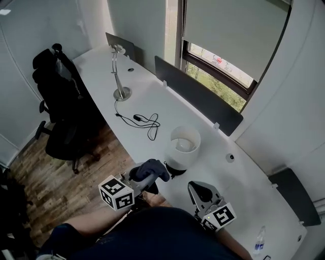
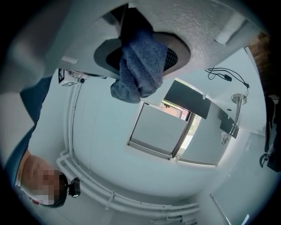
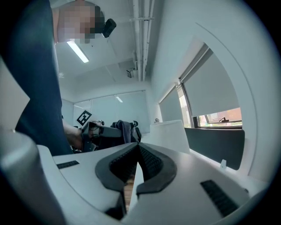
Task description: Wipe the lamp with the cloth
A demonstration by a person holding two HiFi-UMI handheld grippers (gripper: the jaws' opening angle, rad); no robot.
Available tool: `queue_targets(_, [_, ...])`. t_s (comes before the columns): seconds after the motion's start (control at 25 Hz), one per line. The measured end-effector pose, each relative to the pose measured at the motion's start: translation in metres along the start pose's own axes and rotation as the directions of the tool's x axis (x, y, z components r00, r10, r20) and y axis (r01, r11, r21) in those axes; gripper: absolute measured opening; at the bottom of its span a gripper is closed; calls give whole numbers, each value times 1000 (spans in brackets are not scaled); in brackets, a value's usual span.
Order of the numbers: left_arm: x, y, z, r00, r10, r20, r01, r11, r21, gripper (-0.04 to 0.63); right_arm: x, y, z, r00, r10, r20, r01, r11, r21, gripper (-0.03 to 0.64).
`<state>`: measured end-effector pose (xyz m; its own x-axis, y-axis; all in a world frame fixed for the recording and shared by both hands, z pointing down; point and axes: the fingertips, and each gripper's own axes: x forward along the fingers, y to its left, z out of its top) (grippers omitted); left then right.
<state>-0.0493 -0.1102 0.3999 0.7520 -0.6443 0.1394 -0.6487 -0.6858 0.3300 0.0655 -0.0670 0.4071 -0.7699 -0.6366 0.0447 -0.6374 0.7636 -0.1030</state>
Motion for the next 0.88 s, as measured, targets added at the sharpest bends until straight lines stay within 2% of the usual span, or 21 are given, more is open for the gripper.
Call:
queue_targets(0.28, [-5,-53,-5,998,-69,3,69,997,23,133,-9,19,0,998,67,-19,-67,997,-43,9])
queue_targets(0.88, [14,-100,-18,987,-160,-17,161,981,110,133,-36,17,-5,999,40,-28,-41,997,-60,11])
